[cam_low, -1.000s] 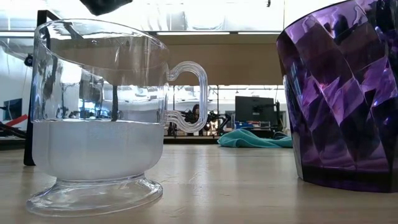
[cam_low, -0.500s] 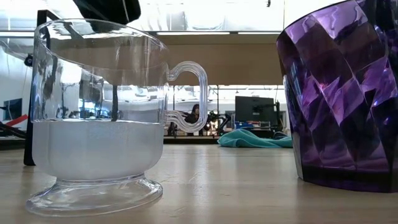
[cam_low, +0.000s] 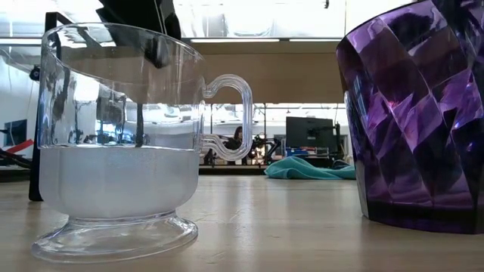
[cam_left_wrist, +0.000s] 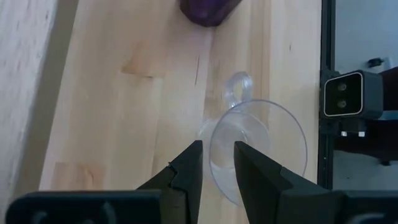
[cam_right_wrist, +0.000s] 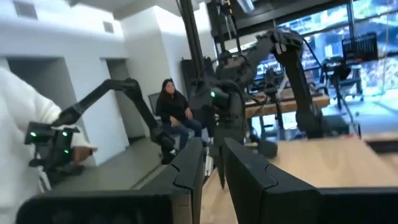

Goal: Stack small to large cups/mugs on shelf
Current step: Put the transparent mug on the shelf

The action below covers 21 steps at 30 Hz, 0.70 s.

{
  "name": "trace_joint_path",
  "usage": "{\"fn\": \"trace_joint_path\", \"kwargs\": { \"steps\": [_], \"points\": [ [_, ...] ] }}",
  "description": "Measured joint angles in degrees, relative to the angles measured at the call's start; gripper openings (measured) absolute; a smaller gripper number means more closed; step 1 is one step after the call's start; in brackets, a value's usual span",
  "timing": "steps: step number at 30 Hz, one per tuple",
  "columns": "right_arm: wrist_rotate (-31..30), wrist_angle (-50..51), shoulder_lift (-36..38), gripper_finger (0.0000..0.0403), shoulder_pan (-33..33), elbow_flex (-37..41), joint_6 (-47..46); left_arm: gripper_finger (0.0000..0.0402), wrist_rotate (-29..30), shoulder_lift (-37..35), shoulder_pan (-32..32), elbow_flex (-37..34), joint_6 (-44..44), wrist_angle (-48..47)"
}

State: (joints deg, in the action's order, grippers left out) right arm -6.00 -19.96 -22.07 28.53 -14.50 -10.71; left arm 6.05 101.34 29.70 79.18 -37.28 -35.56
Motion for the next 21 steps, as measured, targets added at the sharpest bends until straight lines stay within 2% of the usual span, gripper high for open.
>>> {"fn": "trace_joint_path", "kwargs": {
  "steps": [4, 15, 21],
  "points": [
    [0.00, 1.66, -7.06, 0.0059, 0.00, -7.10, 3.47, 0.0077, -0.10, 0.00, -0.14, -0.03, -0.04, -0.01],
    [0.02, 23.69, -22.44, 0.0059, -0.02, -25.03, 0.29, 0.0077, -1.15, 0.46, -0.18, -0.16, 0.23, -0.35],
    [0.00, 25.58, -29.07, 0.0059, -0.04, -30.33, -3.55, 0.0077, -0.60, 1.39, -0.14, -0.31, 0.53, -0.27]
  ]
}}
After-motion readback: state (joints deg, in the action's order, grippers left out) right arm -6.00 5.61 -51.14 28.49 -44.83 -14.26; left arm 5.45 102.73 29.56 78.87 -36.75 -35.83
